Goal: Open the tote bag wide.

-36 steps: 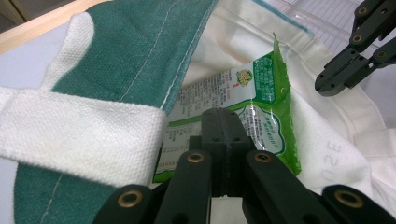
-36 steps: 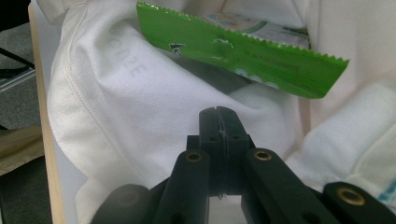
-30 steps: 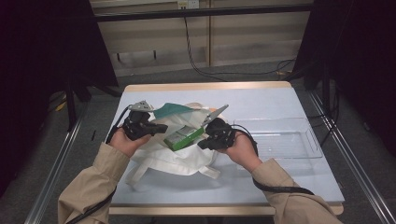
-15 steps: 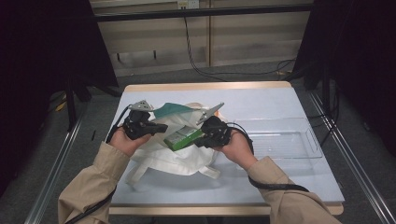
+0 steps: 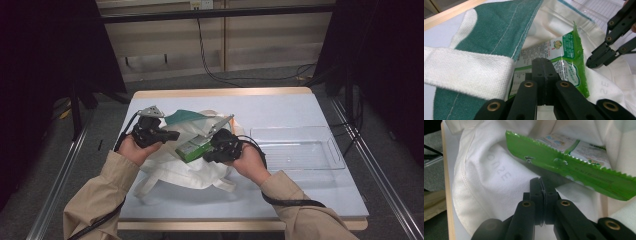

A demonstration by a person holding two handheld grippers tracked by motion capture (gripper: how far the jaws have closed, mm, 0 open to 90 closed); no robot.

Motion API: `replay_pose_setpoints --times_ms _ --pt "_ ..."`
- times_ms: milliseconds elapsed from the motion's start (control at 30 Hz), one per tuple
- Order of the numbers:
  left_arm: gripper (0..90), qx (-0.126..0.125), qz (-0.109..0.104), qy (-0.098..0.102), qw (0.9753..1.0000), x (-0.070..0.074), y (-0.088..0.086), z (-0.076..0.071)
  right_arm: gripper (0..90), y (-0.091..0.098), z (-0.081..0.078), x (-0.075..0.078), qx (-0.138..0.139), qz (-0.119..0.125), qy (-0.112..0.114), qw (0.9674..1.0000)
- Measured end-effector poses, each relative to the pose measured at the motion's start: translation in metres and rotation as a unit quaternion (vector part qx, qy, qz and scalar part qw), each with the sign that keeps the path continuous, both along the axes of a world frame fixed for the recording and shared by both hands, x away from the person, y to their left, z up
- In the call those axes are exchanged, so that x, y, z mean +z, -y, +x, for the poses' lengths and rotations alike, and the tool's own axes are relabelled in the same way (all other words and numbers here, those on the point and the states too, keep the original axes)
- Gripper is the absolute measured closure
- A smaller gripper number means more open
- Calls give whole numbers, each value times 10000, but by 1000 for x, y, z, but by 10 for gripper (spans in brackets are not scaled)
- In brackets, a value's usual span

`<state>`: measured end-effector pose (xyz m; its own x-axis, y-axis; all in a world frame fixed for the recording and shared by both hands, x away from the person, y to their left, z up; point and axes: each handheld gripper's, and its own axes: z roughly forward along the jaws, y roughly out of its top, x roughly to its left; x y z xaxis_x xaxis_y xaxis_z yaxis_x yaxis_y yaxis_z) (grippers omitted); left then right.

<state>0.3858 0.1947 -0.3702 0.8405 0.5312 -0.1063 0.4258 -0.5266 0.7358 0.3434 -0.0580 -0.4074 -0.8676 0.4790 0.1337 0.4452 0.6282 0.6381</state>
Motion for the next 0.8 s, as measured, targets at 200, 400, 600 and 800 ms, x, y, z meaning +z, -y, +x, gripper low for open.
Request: replay_pose_setpoints --times_ms 200,400,600,800 --pt "900 -5 2 15 10000 2 2 2 886 2 -3 -9 11 3 -30 10000" --pt "900 90 -14 2 10000 5 0 9 888 2 -5 -16 25 -20 -56 10000" --pt "900 127 -64 -23 9999 7 0 15 887 2 -5 -24 -27 -4 -88 10000" --pt "900 205 -115 -26 9997 8 -2 20 888 2 -8 -27 -60 -49 -80 9999"
